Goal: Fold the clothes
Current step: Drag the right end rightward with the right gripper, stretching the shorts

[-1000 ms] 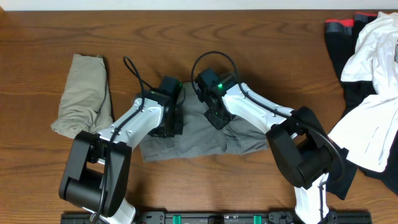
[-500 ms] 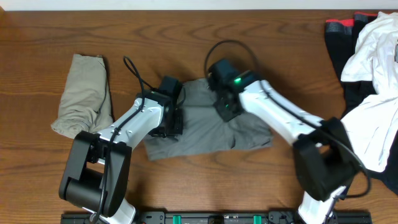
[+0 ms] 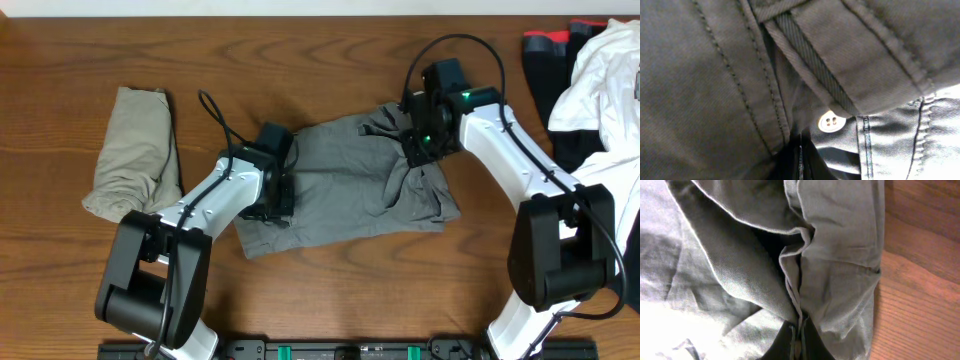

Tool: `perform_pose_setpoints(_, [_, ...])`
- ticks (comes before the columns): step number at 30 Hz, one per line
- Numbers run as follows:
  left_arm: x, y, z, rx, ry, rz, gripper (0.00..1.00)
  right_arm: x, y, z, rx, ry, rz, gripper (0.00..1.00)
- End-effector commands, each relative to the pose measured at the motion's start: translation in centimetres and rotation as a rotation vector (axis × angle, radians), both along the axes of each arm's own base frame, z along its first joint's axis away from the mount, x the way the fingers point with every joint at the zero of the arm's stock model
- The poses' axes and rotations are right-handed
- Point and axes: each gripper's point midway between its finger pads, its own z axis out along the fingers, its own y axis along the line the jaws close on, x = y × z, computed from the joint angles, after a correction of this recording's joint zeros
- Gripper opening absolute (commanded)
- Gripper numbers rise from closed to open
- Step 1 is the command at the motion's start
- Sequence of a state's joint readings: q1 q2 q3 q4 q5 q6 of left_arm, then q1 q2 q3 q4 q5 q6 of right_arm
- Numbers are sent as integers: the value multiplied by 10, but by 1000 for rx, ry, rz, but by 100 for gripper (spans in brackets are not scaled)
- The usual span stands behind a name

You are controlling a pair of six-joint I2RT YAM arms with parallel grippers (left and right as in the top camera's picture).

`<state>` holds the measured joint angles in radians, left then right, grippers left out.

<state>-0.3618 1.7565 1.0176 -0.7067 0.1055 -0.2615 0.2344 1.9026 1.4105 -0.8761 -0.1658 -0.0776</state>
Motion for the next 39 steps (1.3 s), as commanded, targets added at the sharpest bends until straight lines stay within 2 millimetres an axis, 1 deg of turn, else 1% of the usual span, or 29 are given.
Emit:
perform_pose_setpoints(1, [1, 4, -1, 23, 4, 4, 6, 8, -20, 4, -10, -26, -24, 1])
perform_pose_setpoints(2, [1, 4, -1, 23, 4, 4, 6, 12, -27, 4, -7, -36, -44, 2])
perform_pose_setpoints(3, [1, 4, -1, 23, 4, 4, 6, 15, -34, 4, -7, -43, -61, 4])
perform_pose_setpoints(5, [1, 4, -1, 23, 4, 4, 6, 22, -50, 5, -5, -55, -103, 15])
perform_pose_setpoints(6, [1, 4, -1, 23, 4, 4, 6, 25, -60, 6, -5, -62, -128, 23])
perform_pose_setpoints(8, [1, 4, -1, 23, 4, 4, 6, 31, -80, 7, -5, -77, -179, 30])
perform_pose_setpoints(9, [1, 4, -1, 23, 4, 4, 6, 33, -90, 7, -3, -81, -211, 39])
perform_pose_setpoints(10, [1, 4, -1, 23, 4, 4, 6, 34, -101, 7, 1, -80, -257, 44])
perform_pose_setpoints(12, [1, 4, -1, 23, 3, 4, 6, 34, -117, 8, 27, -69, -338, 39])
perform_pose_setpoints(13, [1, 4, -1, 23, 4, 4, 6, 33, -119, 10, 54, -64, -349, 38])
perform_pose_setpoints(15, [1, 4, -1, 23, 4, 4, 6, 31, -116, 20, 130, -64, -344, 39])
perform_pose_setpoints(17, [1, 4, -1, 23, 4, 4, 6, 31, -111, 33, 160, -96, -310, 39])
perform_pose_setpoints(18, [1, 4, -1, 23, 4, 4, 6, 32, -107, 47, 181, -133, -281, 39])
perform_pose_setpoints(19, [1, 4, -1, 23, 4, 4, 6, 32, -100, 58, 203, -163, -250, 37])
perform_pose_setpoints(20, [1, 4, -1, 23, 4, 4, 6, 32, -92, 72, 231, -198, -215, 32])
perform_pose_setpoints(22, [1, 4, -1, 23, 3, 4, 6, 29, -78, 91, 251, -234, -183, 17])
perform_pose_setpoints(23, [1, 4, -1, 23, 3, 4, 6, 26, -72, 95, 254, -233, -176, 12])
perform_pose_setpoints(24, [1, 4, -1, 23, 3, 4, 6, 22, -64, 95, 256, -221, -161, 9])
perform_pose_setpoints(26, [2, 4, -1, 21, 0, 4, 6, 13, -48, 86, 257, -171, -130, 6])
perform_pose_setpoints(27, [2, 4, -1, 22, -1, 5, 6, 8, -38, 76, 253, -135, -113, 6])
perform_pose_setpoints(28, [3, 5, -1, 29, -4, 6, 6, 4, -33, 62, 232, -98, -114, 6])
perform_pose_setpoints(30, [4, 9, -1, 44, -8, 12, 6, -3, -31, 32, 158, -23, -155, 7])
perform_pose_setpoints(32, [6, 14, -1, 46, -8, 28, 6, -10, -36, 1, 83, 54, -229, 6])
perform_pose_setpoints(34, [7, 21, -1, 46, -5, 52, 6, -17, -35, -26, 66, 131, -268, 6])
perform_pose_setpoints(36, [8, 30, -1, 47, 5, 83, 6, -22, -31, -47, 76, 194, -269, 5])
perform_pose_setpoints(39, [4, 38, 1, 9, 41, 132, 7, -24, -30, -69, 74, 243, -281, 5])
